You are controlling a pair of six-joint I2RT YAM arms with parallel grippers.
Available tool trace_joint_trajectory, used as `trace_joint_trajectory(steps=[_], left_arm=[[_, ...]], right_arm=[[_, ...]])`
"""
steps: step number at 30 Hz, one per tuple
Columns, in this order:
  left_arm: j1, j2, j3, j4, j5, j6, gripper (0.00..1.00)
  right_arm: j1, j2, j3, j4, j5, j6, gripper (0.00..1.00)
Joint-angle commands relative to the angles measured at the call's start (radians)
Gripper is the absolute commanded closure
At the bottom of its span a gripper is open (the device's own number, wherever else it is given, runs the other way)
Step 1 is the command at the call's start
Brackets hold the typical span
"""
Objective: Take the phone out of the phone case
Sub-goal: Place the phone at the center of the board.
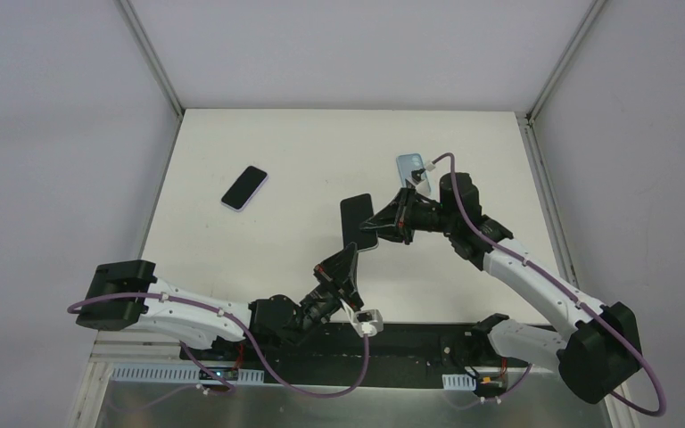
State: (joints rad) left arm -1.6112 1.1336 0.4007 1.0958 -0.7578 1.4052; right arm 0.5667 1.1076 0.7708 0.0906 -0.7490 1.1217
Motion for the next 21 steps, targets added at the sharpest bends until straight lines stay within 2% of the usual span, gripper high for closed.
trace_joint_trajectory(steps=[1, 5, 12, 21], left_arm=[[-0.011, 0.0, 0.017, 0.076, 0.026, -0.006, 1.0], [-0.012, 0.001, 0.015, 0.077, 0.025, -0.008, 1.0], [-0.012, -0.001, 0.012, 0.077, 0.02, -0.012, 1.0], [-0.015, 0.002, 0.008, 0.077, 0.016, -0.02, 0.7]], right_arm=[[0.009, -0.003, 0.053, 0.023, -0.043, -0.006, 0.88], [0.009, -0.002, 0.051, 0.023, -0.042, -0.007, 1.0], [0.009, -0.017, 0.043, 0.027, -0.027, -0.027, 1.0], [0.009, -0.043, 0.03, 0.054, -0.013, -0.032, 1.0]])
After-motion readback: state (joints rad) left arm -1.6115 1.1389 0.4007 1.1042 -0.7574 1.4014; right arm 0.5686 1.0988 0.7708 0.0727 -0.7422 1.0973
